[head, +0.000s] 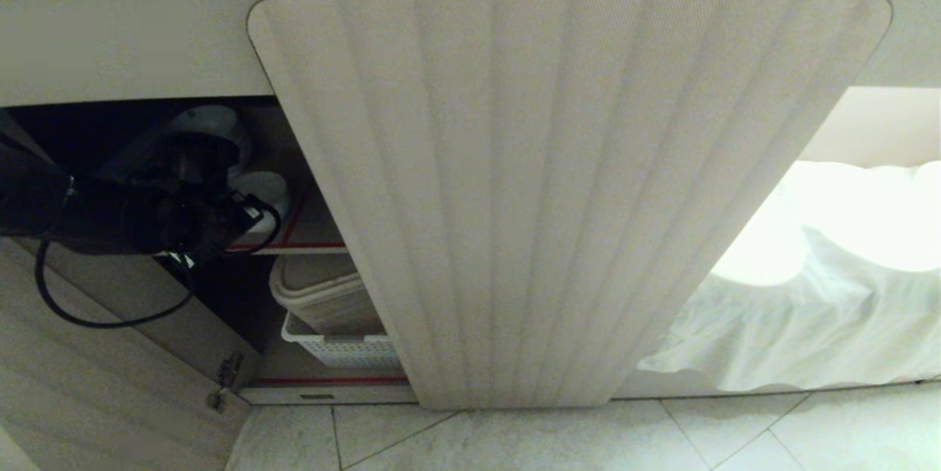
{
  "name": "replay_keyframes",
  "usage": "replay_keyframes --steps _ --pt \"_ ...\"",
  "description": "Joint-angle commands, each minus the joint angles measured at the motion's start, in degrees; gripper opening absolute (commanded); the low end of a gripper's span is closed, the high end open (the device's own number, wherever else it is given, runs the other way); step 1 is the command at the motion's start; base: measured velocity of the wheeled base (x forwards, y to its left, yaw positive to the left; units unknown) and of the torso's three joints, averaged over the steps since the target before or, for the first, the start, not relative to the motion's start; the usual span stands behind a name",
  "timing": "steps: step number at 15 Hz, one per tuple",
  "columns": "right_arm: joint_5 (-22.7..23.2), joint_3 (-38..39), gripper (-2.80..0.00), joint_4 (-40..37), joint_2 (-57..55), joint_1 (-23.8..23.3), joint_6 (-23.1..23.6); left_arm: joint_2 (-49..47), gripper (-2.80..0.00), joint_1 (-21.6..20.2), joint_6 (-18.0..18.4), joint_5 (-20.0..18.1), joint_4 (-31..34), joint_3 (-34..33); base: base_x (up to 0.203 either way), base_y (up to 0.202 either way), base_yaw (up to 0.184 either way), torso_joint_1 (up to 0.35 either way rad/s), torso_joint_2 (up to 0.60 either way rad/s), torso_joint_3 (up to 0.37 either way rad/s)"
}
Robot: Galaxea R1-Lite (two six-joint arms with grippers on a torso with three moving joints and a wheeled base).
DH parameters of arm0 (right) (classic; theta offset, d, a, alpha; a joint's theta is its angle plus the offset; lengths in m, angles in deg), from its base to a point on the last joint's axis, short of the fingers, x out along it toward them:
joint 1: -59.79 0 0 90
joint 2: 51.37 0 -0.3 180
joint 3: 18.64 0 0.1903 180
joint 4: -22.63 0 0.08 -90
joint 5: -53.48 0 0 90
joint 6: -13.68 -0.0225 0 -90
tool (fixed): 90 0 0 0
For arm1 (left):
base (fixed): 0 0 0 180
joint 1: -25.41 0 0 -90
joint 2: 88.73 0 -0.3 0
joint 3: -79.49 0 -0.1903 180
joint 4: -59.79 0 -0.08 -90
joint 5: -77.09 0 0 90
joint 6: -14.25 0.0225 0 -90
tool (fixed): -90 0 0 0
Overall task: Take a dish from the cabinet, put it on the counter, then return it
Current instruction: Take the bowl from the cabinet
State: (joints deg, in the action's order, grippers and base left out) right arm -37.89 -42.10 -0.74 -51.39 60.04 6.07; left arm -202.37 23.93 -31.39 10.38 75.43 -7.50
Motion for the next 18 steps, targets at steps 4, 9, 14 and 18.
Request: replay_keyframes --steps 4,9,14,18 --pt "-0.03 0.01 -2.8 0.0 0.02 0.02 -0.04 -1.06 0.0 0.08 -1.05 0.19 2.18 0.85 0.0 0.0 0.0 0.0 0.0 0.0" --pt "-0.03 0.01 -2.8 0.0 0.02 0.02 -0.04 -0.97 0.0 0.08 -1.13 0.27 2.27 1.37 0.0 0.0 0.0 0.0 0.0 0.0" --pt "-0.03 0.01 -2.8 0.0 0.02 0.02 -0.04 -0.83 0.0 -0.01 -1.19 0.27 4.41 3.68 0.0 0.0 0.0 0.0 0.0 0.0" --pt "-0.03 0.01 -2.8 0.0 0.02 0.02 -0.04 -1.26 0.0 -0.01 -2.18 0.27 9.3 7.26 0.0 0.0 0.0 0.0 0.0 0.0"
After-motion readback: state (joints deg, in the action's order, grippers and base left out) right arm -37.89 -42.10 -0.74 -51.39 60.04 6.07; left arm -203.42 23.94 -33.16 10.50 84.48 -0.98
